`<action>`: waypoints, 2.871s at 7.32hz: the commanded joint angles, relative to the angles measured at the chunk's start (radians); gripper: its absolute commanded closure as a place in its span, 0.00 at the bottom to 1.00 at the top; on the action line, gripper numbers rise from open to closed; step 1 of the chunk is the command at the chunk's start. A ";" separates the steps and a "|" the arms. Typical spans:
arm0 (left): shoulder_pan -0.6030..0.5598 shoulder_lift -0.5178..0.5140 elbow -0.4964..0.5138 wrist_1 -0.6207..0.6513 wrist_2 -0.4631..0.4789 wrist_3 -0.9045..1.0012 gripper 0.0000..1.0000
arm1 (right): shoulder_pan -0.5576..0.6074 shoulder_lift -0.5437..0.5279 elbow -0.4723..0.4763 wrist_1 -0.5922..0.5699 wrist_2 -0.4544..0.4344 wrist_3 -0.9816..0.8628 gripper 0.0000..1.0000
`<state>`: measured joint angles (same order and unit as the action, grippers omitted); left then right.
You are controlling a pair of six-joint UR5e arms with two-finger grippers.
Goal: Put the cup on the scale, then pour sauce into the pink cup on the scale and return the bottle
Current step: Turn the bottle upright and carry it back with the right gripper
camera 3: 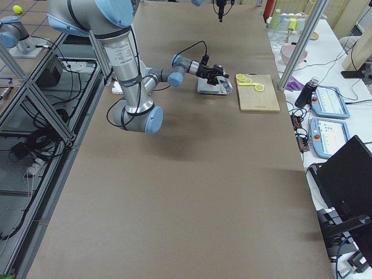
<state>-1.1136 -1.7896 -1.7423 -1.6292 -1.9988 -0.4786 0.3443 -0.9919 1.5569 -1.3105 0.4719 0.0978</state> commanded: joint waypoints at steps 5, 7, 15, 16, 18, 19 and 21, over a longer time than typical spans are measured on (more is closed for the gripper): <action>-0.002 -0.004 -0.029 0.008 0.002 0.000 0.02 | 0.180 -0.178 0.165 0.260 0.374 0.132 1.00; -0.003 -0.005 -0.036 0.011 0.002 -0.002 0.02 | 0.270 -0.293 0.283 0.281 0.552 0.293 1.00; -0.008 0.001 -0.057 0.011 0.005 -0.002 0.02 | 0.475 -0.490 0.000 0.904 0.890 0.794 1.00; -0.008 0.001 -0.065 0.012 0.005 -0.002 0.02 | 0.478 -0.494 -0.004 0.905 0.890 0.795 1.00; -0.008 0.001 -0.065 0.012 0.006 -0.003 0.02 | 0.475 -0.493 -0.043 0.907 0.890 0.794 1.00; -0.008 0.003 -0.071 0.012 0.006 -0.003 0.02 | 0.475 -0.487 -0.055 0.906 0.889 0.793 1.00; -0.008 0.001 -0.068 0.014 0.006 -0.002 0.02 | 0.473 -0.482 -0.078 0.901 0.889 0.801 1.00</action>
<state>-1.1211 -1.7876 -1.8108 -1.6158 -1.9927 -0.4807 0.8184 -1.4765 1.4921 -0.4073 1.3614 0.8945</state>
